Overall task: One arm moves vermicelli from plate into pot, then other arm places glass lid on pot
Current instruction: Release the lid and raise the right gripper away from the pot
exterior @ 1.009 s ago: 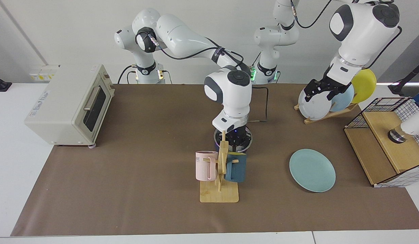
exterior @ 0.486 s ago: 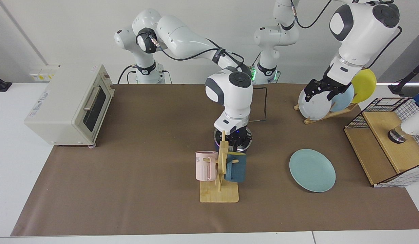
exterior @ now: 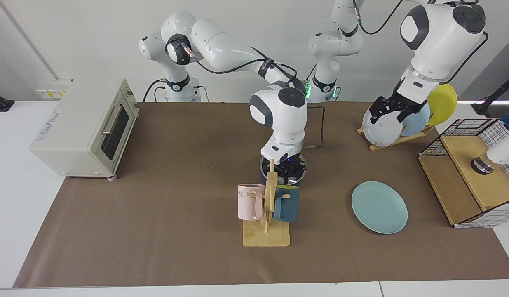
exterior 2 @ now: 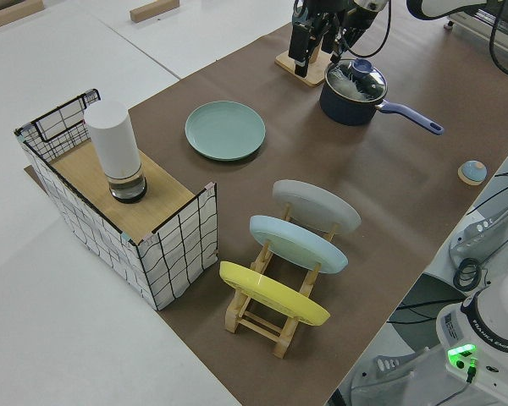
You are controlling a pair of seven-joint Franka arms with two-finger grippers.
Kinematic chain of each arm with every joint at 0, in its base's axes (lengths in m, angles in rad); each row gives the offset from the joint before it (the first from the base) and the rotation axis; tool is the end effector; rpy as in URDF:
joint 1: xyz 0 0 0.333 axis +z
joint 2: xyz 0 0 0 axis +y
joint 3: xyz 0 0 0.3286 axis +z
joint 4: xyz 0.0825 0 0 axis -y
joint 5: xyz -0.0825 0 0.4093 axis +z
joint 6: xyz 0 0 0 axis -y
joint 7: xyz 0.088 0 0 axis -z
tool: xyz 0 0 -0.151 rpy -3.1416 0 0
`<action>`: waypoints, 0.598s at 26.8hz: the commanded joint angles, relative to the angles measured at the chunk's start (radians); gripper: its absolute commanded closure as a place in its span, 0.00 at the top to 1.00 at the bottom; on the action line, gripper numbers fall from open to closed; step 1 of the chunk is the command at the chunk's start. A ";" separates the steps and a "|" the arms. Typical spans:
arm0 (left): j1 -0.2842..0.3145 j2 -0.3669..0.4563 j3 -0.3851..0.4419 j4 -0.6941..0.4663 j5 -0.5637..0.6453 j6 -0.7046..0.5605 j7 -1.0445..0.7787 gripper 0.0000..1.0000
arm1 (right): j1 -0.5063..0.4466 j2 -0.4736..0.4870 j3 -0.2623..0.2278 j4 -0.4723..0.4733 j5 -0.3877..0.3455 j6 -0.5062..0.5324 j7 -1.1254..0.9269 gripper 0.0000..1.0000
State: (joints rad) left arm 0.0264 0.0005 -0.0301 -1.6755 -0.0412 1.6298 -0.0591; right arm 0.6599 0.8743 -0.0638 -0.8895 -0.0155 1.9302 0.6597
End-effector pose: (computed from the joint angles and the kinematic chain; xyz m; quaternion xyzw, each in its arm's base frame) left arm 0.5793 -0.0081 0.5458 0.9991 0.0294 -0.0237 0.0198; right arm 0.6801 0.4833 0.3496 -0.9959 0.0161 -0.0860 0.0243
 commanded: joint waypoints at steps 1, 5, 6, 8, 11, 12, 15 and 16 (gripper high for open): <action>0.000 -0.017 0.004 -0.012 0.000 0.004 0.010 1.00 | -0.006 0.006 0.007 0.006 0.000 -0.013 -0.031 0.00; 0.000 -0.017 0.004 -0.013 0.000 0.004 0.010 1.00 | -0.006 0.008 0.007 0.004 0.000 -0.013 -0.032 0.00; 0.000 -0.017 0.004 -0.013 0.000 0.004 0.010 1.00 | -0.006 0.008 0.007 0.004 -0.001 -0.013 -0.032 0.00; 0.000 -0.017 0.004 -0.013 0.000 0.004 0.010 1.00 | -0.006 0.008 0.007 0.006 -0.001 -0.014 -0.032 0.00; 0.000 -0.017 0.004 -0.012 0.000 0.004 0.010 1.00 | -0.006 0.006 0.007 0.006 0.000 -0.016 -0.032 0.00; 0.000 -0.017 0.004 -0.013 0.000 0.004 0.010 1.00 | -0.006 0.005 0.007 0.006 0.002 -0.017 -0.032 0.00; 0.000 -0.017 0.004 -0.013 0.000 0.004 0.010 1.00 | -0.014 -0.005 0.009 0.006 0.006 -0.051 -0.032 0.00; 0.000 -0.017 0.004 -0.012 0.000 0.004 0.010 1.00 | -0.014 -0.015 0.007 0.007 0.009 -0.063 -0.032 0.00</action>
State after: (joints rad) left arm 0.0264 0.0005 -0.0301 -1.6755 -0.0412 1.6299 -0.0591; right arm 0.6596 0.8763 -0.0637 -0.8901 -0.0155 1.9219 0.6570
